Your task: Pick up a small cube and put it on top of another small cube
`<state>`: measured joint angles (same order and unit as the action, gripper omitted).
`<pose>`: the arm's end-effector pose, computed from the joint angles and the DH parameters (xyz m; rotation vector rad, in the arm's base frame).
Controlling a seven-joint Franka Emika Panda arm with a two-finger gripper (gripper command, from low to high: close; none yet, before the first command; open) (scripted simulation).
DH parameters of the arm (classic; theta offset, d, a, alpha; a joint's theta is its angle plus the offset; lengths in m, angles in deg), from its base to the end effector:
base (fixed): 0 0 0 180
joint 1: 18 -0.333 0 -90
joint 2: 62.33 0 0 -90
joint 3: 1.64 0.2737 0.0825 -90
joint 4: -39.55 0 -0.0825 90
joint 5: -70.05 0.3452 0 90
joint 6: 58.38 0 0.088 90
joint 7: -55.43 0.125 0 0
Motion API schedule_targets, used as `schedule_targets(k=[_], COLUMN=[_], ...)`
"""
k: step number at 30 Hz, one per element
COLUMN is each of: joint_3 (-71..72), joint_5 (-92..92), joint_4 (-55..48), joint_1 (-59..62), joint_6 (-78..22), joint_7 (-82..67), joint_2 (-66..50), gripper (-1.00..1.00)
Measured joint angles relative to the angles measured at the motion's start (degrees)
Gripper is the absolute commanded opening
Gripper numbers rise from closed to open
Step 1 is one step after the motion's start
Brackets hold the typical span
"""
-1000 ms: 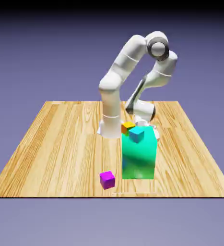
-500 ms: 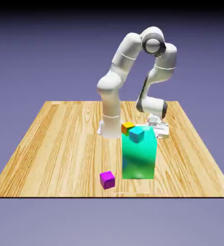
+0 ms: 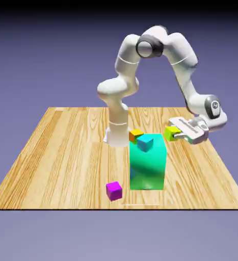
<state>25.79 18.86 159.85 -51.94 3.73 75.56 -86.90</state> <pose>0.2881 0.2845 0.2379 1.4525 0.8722 -0.4860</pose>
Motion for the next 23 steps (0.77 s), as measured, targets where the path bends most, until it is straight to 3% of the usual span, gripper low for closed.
schedule_targets(k=[10,12,15,20,21,23], joint_3=[3.2,5.6,8.5,8.1,8.1,8.1], joint_5=[7.0,4.5,3.0,3.4,3.5,3.4], joint_4=[-18.8,-20.8,-21.3,-10.9,-10.4,-10.4], joint_1=[20.8,24.7,26.0,30.8,31.0,31.0], joint_6=[-12.1,-13.8,-14.4,-7.2,-6.9,-6.8], joint_7=[-7.0,-2.4,1.0,2.4,2.5,2.4], joint_2=[-4.1,-5.4,-5.2,-1.0,-0.8,-0.8], gripper=[-1.0,-1.0,-1.0,-1.0,1.0,1.0])
